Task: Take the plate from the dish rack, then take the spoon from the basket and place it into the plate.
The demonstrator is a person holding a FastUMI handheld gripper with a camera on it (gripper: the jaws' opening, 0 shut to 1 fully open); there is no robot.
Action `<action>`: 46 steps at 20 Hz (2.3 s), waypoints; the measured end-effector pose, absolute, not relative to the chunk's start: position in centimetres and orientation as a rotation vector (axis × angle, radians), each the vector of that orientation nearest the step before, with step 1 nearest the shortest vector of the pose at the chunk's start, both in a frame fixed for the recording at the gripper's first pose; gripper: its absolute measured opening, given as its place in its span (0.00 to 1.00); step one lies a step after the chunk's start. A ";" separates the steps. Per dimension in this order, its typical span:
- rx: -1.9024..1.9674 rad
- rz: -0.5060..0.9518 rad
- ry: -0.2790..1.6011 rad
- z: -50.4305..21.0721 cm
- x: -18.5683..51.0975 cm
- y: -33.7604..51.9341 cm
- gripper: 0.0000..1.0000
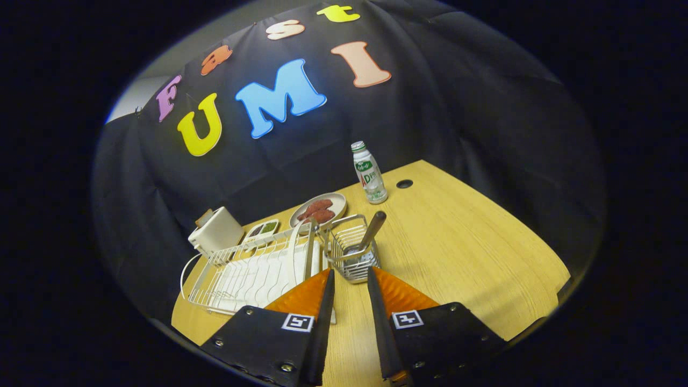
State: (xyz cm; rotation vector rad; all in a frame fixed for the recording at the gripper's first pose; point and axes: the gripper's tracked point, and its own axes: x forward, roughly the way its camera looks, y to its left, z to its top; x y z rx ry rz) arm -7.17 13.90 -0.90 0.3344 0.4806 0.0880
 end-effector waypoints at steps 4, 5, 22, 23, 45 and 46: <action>0.321 0.053 0.399 -1.7 -4.2 12.2 0.39; 0.325 0.050 0.390 -2.1 -3.1 12.0 0.39; 0.359 0.037 0.239 -2.4 5.7 12.7 0.19; 0.349 0.045 0.238 -1.9 5.8 13.0 0.19; 0.215 0.070 0.140 4.3 5.2 12.1 0.26; 0.215 0.059 0.141 3.9 4.8 11.7 0.39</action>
